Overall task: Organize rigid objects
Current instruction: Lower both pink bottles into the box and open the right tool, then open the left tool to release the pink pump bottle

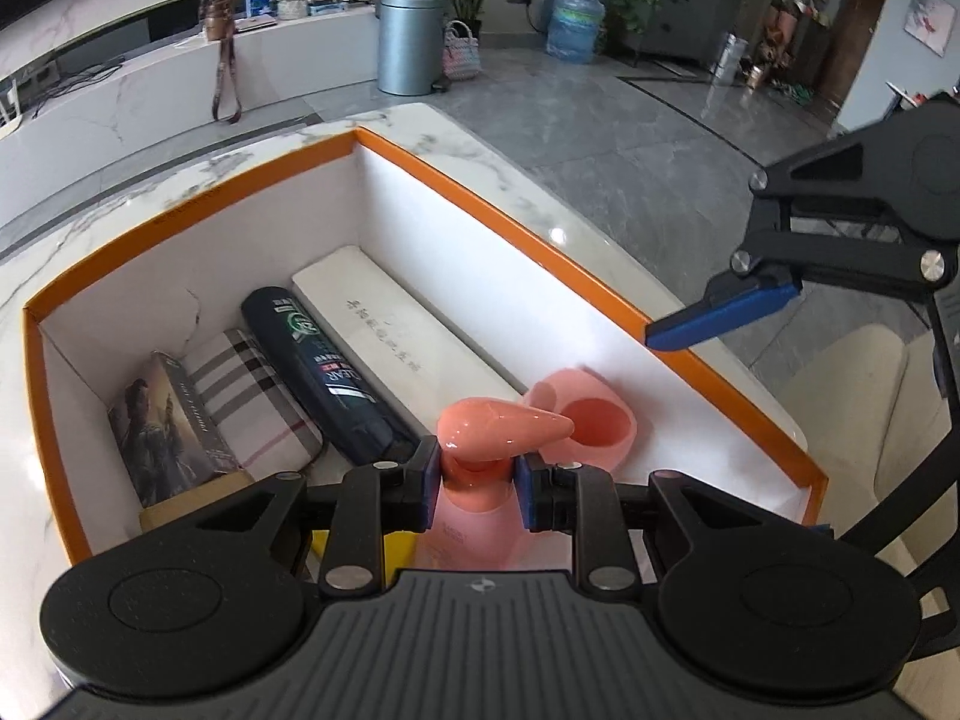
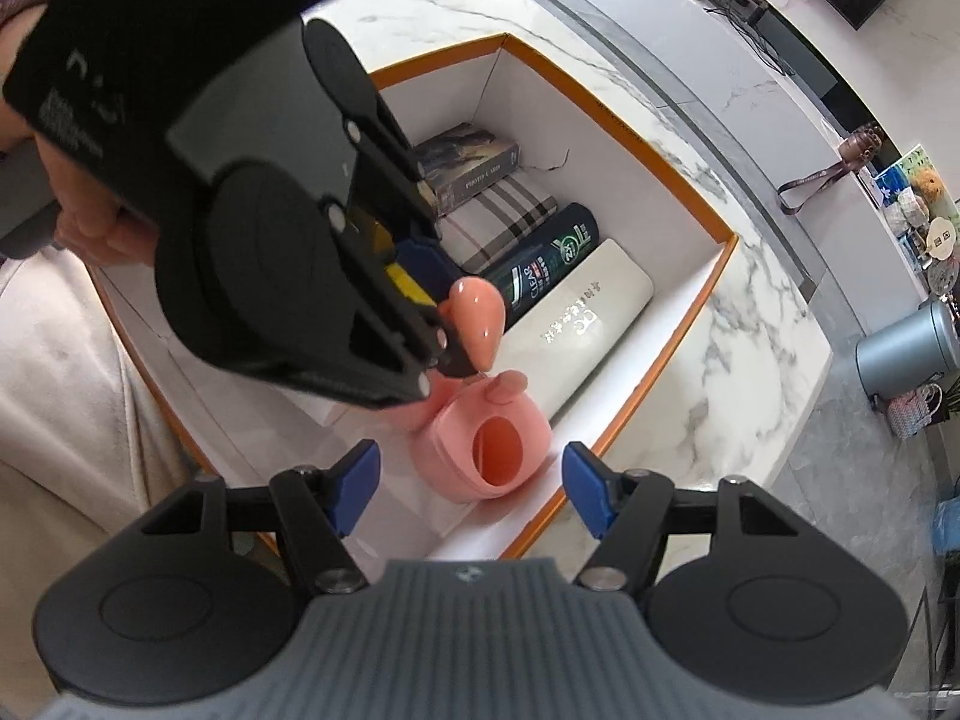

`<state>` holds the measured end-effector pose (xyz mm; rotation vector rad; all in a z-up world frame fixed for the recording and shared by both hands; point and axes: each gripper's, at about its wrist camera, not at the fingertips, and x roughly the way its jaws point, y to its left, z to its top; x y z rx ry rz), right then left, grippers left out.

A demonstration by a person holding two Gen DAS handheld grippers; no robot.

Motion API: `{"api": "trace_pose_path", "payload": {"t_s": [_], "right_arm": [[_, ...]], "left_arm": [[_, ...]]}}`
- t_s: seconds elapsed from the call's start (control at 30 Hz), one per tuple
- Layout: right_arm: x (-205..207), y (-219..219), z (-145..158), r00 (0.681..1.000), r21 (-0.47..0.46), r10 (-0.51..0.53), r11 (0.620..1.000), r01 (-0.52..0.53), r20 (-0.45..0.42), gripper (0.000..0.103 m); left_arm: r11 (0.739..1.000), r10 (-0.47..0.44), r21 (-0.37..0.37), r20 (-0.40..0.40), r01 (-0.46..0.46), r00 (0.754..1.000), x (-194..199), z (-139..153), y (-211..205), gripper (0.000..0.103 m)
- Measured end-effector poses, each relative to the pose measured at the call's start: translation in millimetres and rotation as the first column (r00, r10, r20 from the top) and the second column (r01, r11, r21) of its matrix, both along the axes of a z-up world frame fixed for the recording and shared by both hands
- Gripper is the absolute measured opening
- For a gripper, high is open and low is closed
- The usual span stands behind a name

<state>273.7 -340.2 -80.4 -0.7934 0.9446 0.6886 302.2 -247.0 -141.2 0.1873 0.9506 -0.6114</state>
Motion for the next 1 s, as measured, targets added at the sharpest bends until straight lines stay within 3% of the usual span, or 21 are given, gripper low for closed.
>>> {"api": "trace_pose_path", "payload": {"t_s": [0.13, 0.3, 0.47, 0.7, 0.83, 1.0], "right_arm": [[-3.4, -1.2, -3.0, 1.0, 0.012, -0.006, 1.0, 0.006, -0.005, 0.068], [-6.4, -2.4, -4.1, 1.0, 0.02, -0.022, 1.0, 0.022, -0.013, 0.068], [-13.0, -2.8, 4.3, 0.999, 0.02, -0.047, 0.999, 0.047, -0.009, 0.068], [-29.6, -2.8, 35.6, 0.981, 0.136, -0.191, 0.973, 0.186, 0.024, 0.068], [-47.7, 3.2, 55.4, 0.935, 0.239, -0.349, 0.915, 0.325, 0.067, 0.068], [-82.1, 18.2, 73.5, 0.826, 0.394, -0.549, 0.792, 0.466, 0.128, 0.068]], "left_arm": [[1.0, 0.002, 0.024, -0.011, -0.001, 1.0, -1.1, -0.7, -1.3, 0.03], [0.998, -0.025, 0.053, 0.016, 0.024, 1.0, -7.9, 9.5, 0.3, 0.045], [0.998, -0.051, 0.051, 0.052, 0.048, 0.997, -26.3, 36.3, 14.6, 0.053], [1.0, 0.003, -0.024, 0.217, 0.002, 0.976, -69.5, 96.5, 54.2, 0.053], [0.995, 0.073, -0.087, 0.356, -0.045, 0.932, -105.1, 130.8, 80.5, 0.053], [0.983, 0.178, -0.12, 0.486, -0.137, 0.855, -146.9, 158.3, 102.0, 0.054]]}}
